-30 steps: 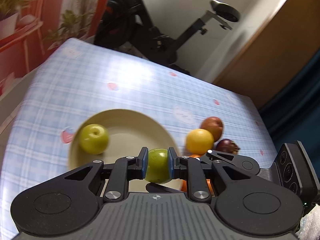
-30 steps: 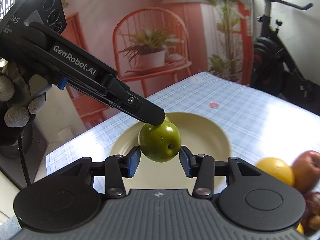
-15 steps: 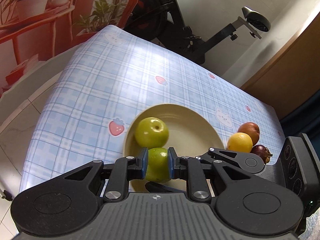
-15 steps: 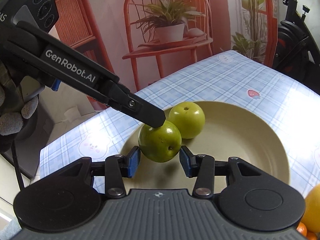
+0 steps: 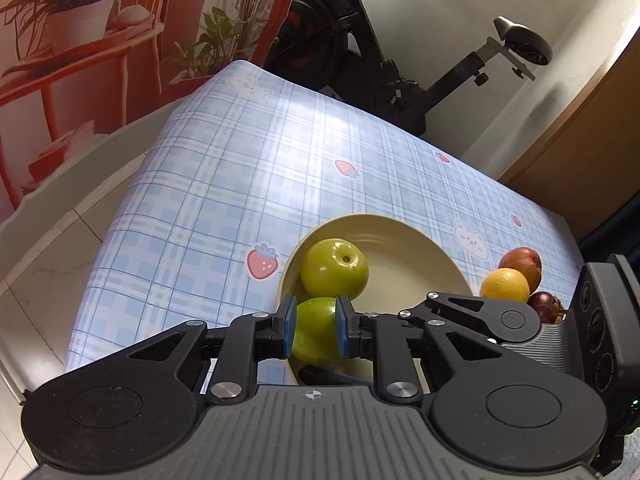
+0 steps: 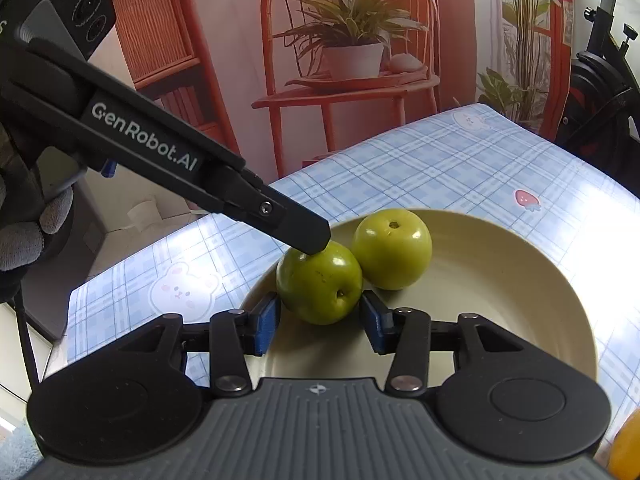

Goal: Organize fruits
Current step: 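Open the left gripper to release the apple onto the plate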

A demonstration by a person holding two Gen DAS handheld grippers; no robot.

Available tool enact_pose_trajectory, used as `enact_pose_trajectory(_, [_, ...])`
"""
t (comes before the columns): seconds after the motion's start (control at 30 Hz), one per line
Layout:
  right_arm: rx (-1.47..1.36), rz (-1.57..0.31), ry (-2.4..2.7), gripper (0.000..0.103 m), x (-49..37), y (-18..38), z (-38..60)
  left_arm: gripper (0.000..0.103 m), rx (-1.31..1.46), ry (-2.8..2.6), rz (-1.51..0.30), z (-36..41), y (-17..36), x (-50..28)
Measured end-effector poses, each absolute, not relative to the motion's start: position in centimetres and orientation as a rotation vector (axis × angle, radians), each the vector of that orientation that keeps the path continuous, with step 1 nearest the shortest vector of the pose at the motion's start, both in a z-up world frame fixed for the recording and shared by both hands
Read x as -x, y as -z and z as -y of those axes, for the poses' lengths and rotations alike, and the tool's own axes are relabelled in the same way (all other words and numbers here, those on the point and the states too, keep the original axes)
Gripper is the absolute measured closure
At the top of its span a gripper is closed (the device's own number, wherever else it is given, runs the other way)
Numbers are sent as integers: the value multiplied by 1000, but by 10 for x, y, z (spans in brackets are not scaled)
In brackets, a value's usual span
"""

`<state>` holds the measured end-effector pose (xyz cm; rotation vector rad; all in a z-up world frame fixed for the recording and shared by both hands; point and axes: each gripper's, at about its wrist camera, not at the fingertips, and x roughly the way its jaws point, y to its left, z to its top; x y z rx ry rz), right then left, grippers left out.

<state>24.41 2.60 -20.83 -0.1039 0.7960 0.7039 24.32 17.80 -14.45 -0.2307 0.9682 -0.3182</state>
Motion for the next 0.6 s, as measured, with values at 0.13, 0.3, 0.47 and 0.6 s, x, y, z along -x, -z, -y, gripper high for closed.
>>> enact_pose_trajectory(0.13, [79, -799, -685, 54, -240, 205, -16, 80, 213, 308, -966, -176, 144, -243])
enact_pose_trajectory(0.3, [48, -765, -646, 53, -228, 193, 6, 79, 168, 284, -958, -170, 141, -241])
enact_pose_trajectory(0.47, [20, -698, -573, 53, -202, 175, 40, 78, 140, 249, -952, -167, 138, -239])
enact_pose_trajectory(0.6, [-15, -628, -499, 53, -170, 160, 76, 77, 116, 220, -934, -161, 135, -237])
